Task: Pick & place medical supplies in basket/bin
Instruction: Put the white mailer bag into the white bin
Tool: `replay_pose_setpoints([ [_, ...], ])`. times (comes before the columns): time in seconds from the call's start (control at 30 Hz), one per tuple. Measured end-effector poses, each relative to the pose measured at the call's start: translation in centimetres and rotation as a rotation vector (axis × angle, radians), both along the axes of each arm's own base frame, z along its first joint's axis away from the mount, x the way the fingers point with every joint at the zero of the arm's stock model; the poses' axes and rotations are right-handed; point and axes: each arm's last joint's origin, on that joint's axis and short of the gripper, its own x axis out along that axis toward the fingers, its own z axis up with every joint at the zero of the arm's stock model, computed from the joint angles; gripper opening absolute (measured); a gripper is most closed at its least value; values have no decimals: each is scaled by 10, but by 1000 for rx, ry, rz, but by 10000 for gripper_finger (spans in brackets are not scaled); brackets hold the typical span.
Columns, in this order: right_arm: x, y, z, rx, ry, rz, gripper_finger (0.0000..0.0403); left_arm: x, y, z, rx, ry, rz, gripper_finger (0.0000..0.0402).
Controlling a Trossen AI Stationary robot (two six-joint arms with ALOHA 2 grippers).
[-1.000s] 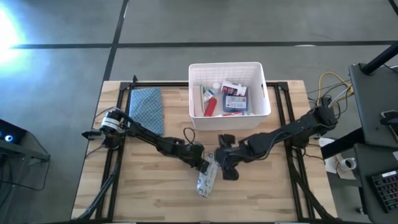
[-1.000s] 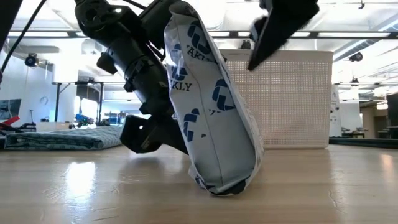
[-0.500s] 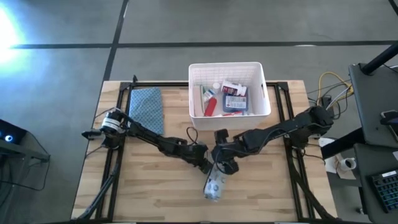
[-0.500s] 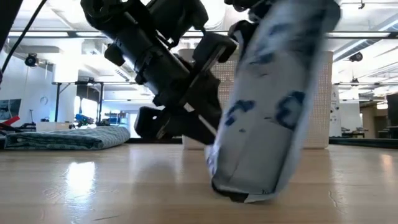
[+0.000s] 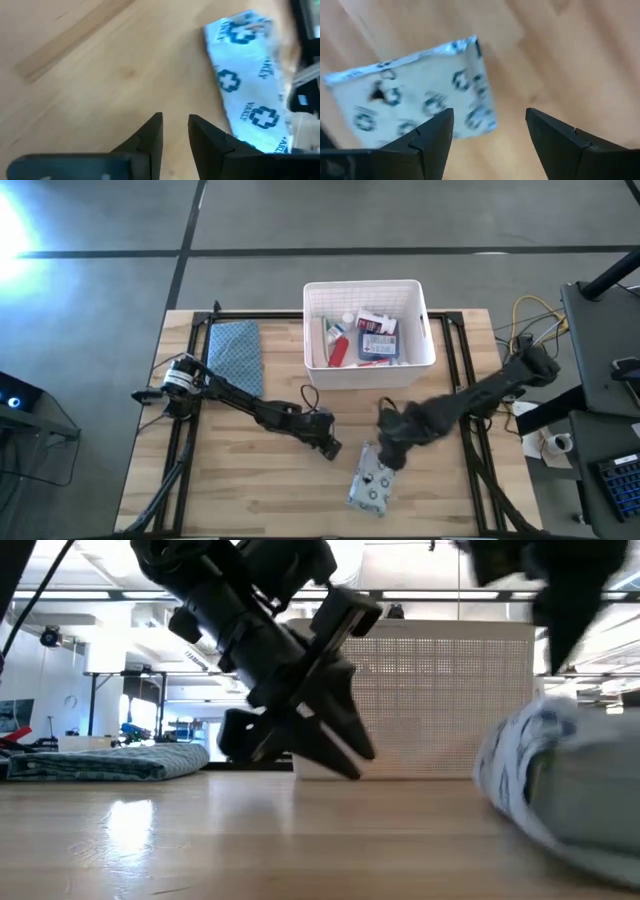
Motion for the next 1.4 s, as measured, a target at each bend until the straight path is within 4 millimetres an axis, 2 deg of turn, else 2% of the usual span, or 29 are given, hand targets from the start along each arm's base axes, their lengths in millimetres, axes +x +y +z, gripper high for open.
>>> replay_pose_setpoints([
  [0.17, -34, 24, -14, 167, -84, -293, 244, 9, -2, 13, 25, -57, -34, 74],
  [0.27, -52, 39, -33, 276, -82, -458, 244, 18, -4, 28, 31, -116, -76, 74],
  [0.4, -67, 59, -60, 427, -96, -576, 244, 31, -9, 50, 14, -196, -152, 74],
  [0.5, -68, 71, -75, 486, -119, -600, 245, 41, -12, 57, -6, -221, -180, 74],
  [0.63, -63, 79, -88, 486, -111, -603, 245, 51, -15, 52, -4, -185, -208, 74],
  [0.83, -59, 96, -102, 492, -99, -605, 245, 57, -25, 22, -48, -82, -284, 74],
  [1.03, -65, 109, -112, 481, -137, -638, 245, 56, -37, -2, -69, -21, -315, 74],
  [1.13, -65, 109, -113, 475, -156, -666, 245, 56, -38, 2, -87, -23, -300, 74],
  [1.27, -65, 109, -113, 468, -173, -673, 245, 57, -38, 24, -76, -93, -306, 74],
  [1.4, -64, 109, -113, 466, -182, -679, 245, 62, -39, 36, -61, -140, -320, 74],
])
